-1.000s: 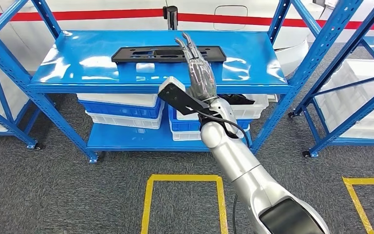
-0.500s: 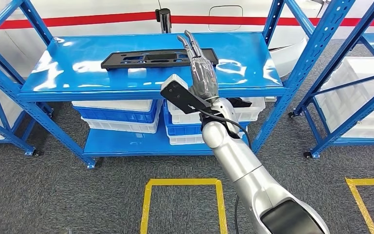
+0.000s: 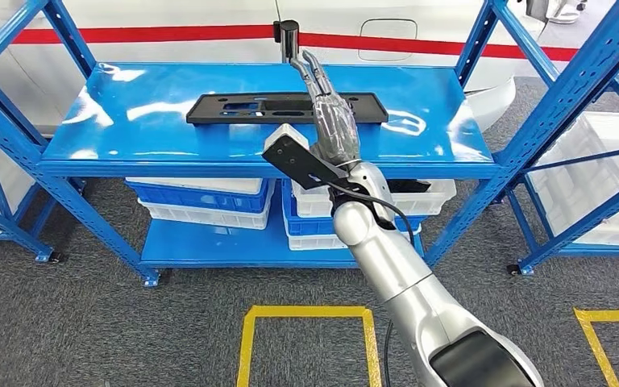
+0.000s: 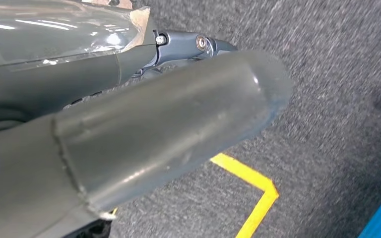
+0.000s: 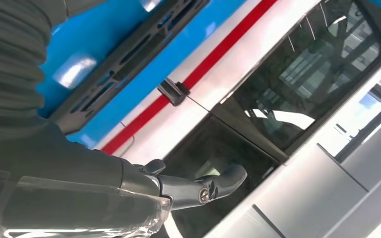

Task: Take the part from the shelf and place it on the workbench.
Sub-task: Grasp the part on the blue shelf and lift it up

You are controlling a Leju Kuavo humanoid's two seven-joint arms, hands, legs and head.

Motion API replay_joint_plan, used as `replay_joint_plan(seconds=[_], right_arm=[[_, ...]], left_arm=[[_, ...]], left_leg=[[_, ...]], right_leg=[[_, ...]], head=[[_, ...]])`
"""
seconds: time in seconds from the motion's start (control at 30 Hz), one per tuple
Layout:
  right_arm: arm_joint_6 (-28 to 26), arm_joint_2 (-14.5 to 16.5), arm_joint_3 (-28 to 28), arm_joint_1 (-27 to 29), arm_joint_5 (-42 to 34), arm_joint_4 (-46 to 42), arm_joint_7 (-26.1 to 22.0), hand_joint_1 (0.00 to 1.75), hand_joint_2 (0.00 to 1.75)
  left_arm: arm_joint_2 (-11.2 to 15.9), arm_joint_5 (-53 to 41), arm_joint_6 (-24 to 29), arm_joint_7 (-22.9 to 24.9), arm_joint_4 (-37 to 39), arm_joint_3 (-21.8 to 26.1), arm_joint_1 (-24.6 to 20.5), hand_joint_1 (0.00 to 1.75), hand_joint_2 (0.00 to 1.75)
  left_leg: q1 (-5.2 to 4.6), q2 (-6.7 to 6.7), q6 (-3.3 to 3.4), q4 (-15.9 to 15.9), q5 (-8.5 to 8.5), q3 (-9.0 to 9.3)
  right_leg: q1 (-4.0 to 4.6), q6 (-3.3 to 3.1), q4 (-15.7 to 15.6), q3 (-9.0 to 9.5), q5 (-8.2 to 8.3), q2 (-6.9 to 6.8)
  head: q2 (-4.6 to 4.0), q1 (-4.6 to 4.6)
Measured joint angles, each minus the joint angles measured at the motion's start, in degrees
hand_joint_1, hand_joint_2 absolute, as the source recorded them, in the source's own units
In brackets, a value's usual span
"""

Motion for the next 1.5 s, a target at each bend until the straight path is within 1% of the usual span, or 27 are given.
replay_joint_plan(seconds=[0.03, 0.07, 0.13, 0.2, 0.27, 0.33, 0.4, 0.47, 0.5, 0.53, 0.57, 0.67, 0.73, 0.83, 0.9, 1.0, 1.03, 1.07, 1.1, 1.17, 1.2, 1.23, 1.3, 1.33, 1.37, 1.43, 1.5], right_arm=[[-0.01, -0.16, -0.02, 0.25, 0.00, 0.00, 0.02, 0.00, 1.75], [-0.01, -0.27, -0.03, 0.44, 0.00, -0.03, 0.03, 0.00, 1.75], [-0.03, -0.46, -0.05, 0.69, 0.07, -0.23, 0.04, 0.00, 1.75], [-0.10, -0.72, -0.08, 1.12, 0.22, -0.63, 0.04, 0.00, 1.75], [-0.32, -1.03, -0.22, 1.95, 0.43, -1.34, 0.07, 0.00, 1.75], [-0.78, -1.22, -0.45, 2.92, 0.70, -2.42, 0.13, 0.00, 1.75], [-1.19, -1.30, -0.60, 3.73, 1.22, -3.64, 0.40, 0.00, 1.75], [-1.32, -1.38, -0.84, 5.05, 2.02, -5.09, 1.03, 0.00, 1.75], [-1.32, -1.46, -1.06, 6.02, 2.41, -5.91, 1.41, 0.00, 1.75], [-1.32, -1.60, -1.31, 7.00, 2.75, -6.75, 1.75, 0.00, 1.75], [-1.32, -1.77, -1.52, 7.85, 3.04, -7.50, 2.04, 0.00, 1.75], [-1.18, -2.13, -1.96, 9.33, 3.96, -9.40, 2.70, 0.00, 1.75], [-0.89, -2.28, -2.27, 10.05, 4.55, -10.61, 3.19, 0.00, 1.75], [-0.61, -2.40, -2.87, 10.68, 5.08, -12.28, 3.48, 0.00, 1.75], [-0.25, -2.49, -3.15, 10.50, 5.09, -12.91, 3.45, 0.00, 1.75], [0.52, -2.89, -3.30, 10.31, 4.50, -12.80, 3.14, 0.00, 1.75], [0.67, -3.05, -3.32, 10.27, 4.21, -12.60, 2.93, 0.00, 1.75], [0.80, -3.18, -3.34, 10.16, 3.95, -12.37, 2.69, 0.00, 1.75], [0.91, -3.24, -3.33, 9.99, 3.71, -12.12, 2.44, 0.00, 1.75], [1.07, -3.28, -3.33, 9.50, 3.36, -11.52, 2.07, 0.00, 1.75], [1.10, -3.28, -3.32, 9.23, 3.17, -11.17, 1.94, 0.00, 1.75], [1.11, -3.30, -3.33, 8.95, 2.95, -10.83, 1.79, 0.00, 1.75], [1.13, -3.31, -3.33, 8.36, 2.56, -10.32, 1.40, 0.00, 1.75], [1.13, -3.30, -3.34, 8.06, 2.39, -10.15, 1.18, 0.00, 1.75], [1.12, -3.27, -3.34, 7.73, 2.21, -9.98, 1.00, 0.00, 1.75], [1.11, -3.20, -3.32, 7.19, 1.81, -9.55, 0.68, 0.00, 1.75], [1.12, -3.18, -3.32, 6.96, 1.39, -8.99, 0.40, 0.00, 1.75]], left_arm=[[-0.01, -0.12, -0.22, 0.10, 0.00, -0.01, 0.06, 0.00, 0.00], [-0.01, -0.37, -0.44, 0.19, 0.00, -0.02, 0.11, 0.00, 0.00], [-0.02, -1.44, -0.75, 0.43, 0.01, -0.14, 0.09, 0.00, 0.00], [0.03, -3.19, -0.82, 0.97, 0.02, -0.49, -0.05, 0.00, 0.00], [0.11, -5.05, -0.81, 1.64, 0.02, -1.27, -0.17, 0.00, 0.00], [0.32, -6.66, -0.89, 2.33, -0.02, -2.35, -0.27, 0.00, 0.00], [0.53, -7.90, -1.12, 3.03, -0.04, -3.38, -0.55, 0.00, 0.00], [0.60, -8.80, -1.26, 3.69, -0.03, -4.27, -0.79, 0.00, 0.00], [0.63, -9.21, -1.26, 4.01, -0.03, -4.66, -0.84, 0.00, 0.00], [0.67, -9.52, -1.25, 4.27, -0.03, -5.04, -0.85, 0.00, 0.00], [0.70, -9.85, -1.25, 4.49, -0.04, -5.39, -0.88, 0.00, 0.00], [0.87, -10.85, -1.16, 5.07, 0.00, -6.18, -1.04, 0.00, 0.00], [0.99, -11.58, -0.95, 5.60, 0.02, -6.61, -1.19, 0.00, 0.00], [1.11, -12.49, -0.65, 6.03, -0.01, -7.34, -1.48, 0.00, 0.00], [1.23, -12.83, -0.64, 6.02, -0.03, -7.61, -1.79, 0.00, 0.00], [1.56, -13.18, -0.61, 5.78, -0.03, -7.67, -2.00, 0.00, 0.00], [1.63, -13.31, -0.60, 5.69, -0.03, -7.67, -1.94, 0.00, 0.00], [1.67, -13.43, -0.58, 5.61, -0.03, -7.67, -1.87, 0.00, 0.00], [1.69, -13.52, -0.56, 5.54, -0.03, -7.67, -1.80, 0.00, 0.00], [1.71, -13.79, -0.56, 5.43, 0.01, -7.68, -1.72, 0.00, 0.00], [1.75, -13.98, -0.56, 5.40, 0.04, -7.68, -1.69, 0.00, 0.00], [1.80, -14.21, -0.59, 5.42, 0.07, -7.70, -1.63, 0.00, 0.00], [1.95, -14.63, -0.67, 5.52, 0.09, -7.74, -1.54, 0.00, 0.00], [2.07, -14.92, -0.81, 5.77, 0.08, -7.78, -1.52, 0.00, 0.00], [2.17, -15.24, -0.98, 6.14, 0.07, -7.90, -1.53, 0.00, 0.00], [2.34, -16.23, -1.27, 7.47, 0.04, -8.41, -1.55, 0.00, 0.00], [2.35, -17.35, -1.30, 9.88, 0.11, -9.03, -1.44, 0.00, 0.00]], left_leg=[[-0.16, -0.08, 0.07, 0.01, -0.40, 0.47], [-0.32, -0.16, 0.08, 0.01, -0.82, 1.04], [-0.66, -0.25, -0.03, 0.03, -1.83, 2.35], [-0.92, -0.34, -0.44, -0.04, -2.80, 3.13], [-0.95, -0.32, -1.00, 0.23, -3.18, 3.61], [-0.76, -0.15, -1.56, 1.53, -3.65, 3.61], [-0.41, -0.07, -2.41, 6.24, -5.05, 1.18], [0.16, -0.01, -3.36, 13.58, -7.23, -3.64], [0.52, 0.05, -3.76, 16.12, -7.91, -6.00], [0.86, 0.13, -4.10, 16.95, -7.76, -7.61], [1.16, 0.21, -4.36, 15.83, -6.44, -8.27], [1.54, 0.50, -4.43, 5.38, 1.56, -6.61], [1.29, 0.56, -3.64, 0.81, 4.00, -5.64], [0.89, 0.25, -1.81, -0.16, 3.74, -3.99], [0.72, 0.20, -0.75, -0.42, 3.40, -2.55], [0.51, 0.02, 0.03, -0.51, 2.16, -1.30], [0.42, -0.12, 0.08, -0.50, 1.63, -0.77], [0.32, -0.30, 0.07, -0.50, 1.07, -0.12], [0.19, -0.44, 0.02, -0.49, 0.47, 0.65], [-0.07, -0.66, -0.21, -0.44, -0.75, 2.02], [-0.23, -0.74, -0.44, -0.41, -1.37, 2.55], [-0.35, -0.82, -0.72, -0.37, -1.84, 2.99], [-0.58, -0.90, -1.24, 0.18, -2.36, 3.58], [-0.58, -0.84, -1.42, 1.19, -2.34, 3.31], [-0.55, -0.67, -1.63, 3.13, -2.27, 2.34], [-0.27, -0.21, -2.30, 9.35, -3.26, -1.67], [0.13, 0.11, -3.07, 15.30, -6.50, -6.31]], right_leg=[[0.07, 0.14, 0.37, -1.11, 0.55, 0.00], [0.16, 0.42, -1.53, -1.03, 2.07, 0.00], [0.49, 0.73, -9.48, 1.34, 6.79, -0.08], [0.96, -0.20, -15.02, 3.42, 8.89, -0.24], [1.04, -1.50, -16.14, 4.36, 8.58, -0.25], [0.45, -2.23, -16.87, 5.86, 8.71, -0.14], [0.04, -2.92, -17.41, 7.51, 8.24, -0.11], [0.00, -3.26, -17.58, 8.59, 7.41, -0.06], [-0.08, -3.16, -17.59, 9.14, 6.89, 0.00], [-0.19, -2.97, -17.58, 9.77, 6.32, 0.09], [-0.34, -2.73, -17.57, 10.52, 5.72, 0.17], [-0.60, -1.79, -17.52, 12.57, 3.83, 0.37], [-0.33, -0.83, -17.42, 13.55, 2.69, 0.52], [0.09, 0.62, -16.55, 14.95, 1.95, 0.50], [0.05, 0.62, -12.42, 12.95, 0.68, 0.31], [0.00, 0.00, -1.69, 5.19, -2.89, 0.19], [0.02, 0.03, -0.28, 3.23, -3.72, 0.18], [0.04, 0.31, -0.80, 2.17, -3.61, 0.18], [0.08, 0.81, -3.24, 2.04, -2.21, 0.17], [0.30, 1.70, -10.81, 2.94, 3.26, 0.04], [0.46, 1.52, -13.72, 3.44, 5.39, -0.11], [0.65, 1.01, -15.53, 3.93, 7.07, -0.23], [0.29, -0.39, -16.49, 4.90, 8.67, -0.35], [-0.08, -0.71, -16.77, 5.48, 9.49, -0.33], [-0.55, -0.90, -16.95, 5.90, 9.89, -0.37], [-0.94, -1.23, -17.10, 6.51, 9.70, -0.45], [-1.05, -1.66, -17.12, 6.68, 9.29, -0.43]], head=[[0.00, 0.04], [0.00, 0.05], [0.00, 0.08], [-0.01, 0.01], [0.01, -0.01], [0.01, 0.10], [0.00, 0.03], [0.00, -0.11], [-0.01, -0.10], [-0.01, -0.11], [-0.01, -0.11], [0.00, -0.23], [0.01, -0.26], [0.01, -0.05], [0.01, 0.05], [0.00, 0.23], [0.00, 0.27], [0.00, 0.32], [-0.01, 0.32], [-0.01, 0.37], [-0.01, 0.43], [0.00, 0.49], [0.00, 0.49], [0.00, 0.46], [-0.01, 0.38], [-0.01, 0.30], [-0.01, 0.22]])
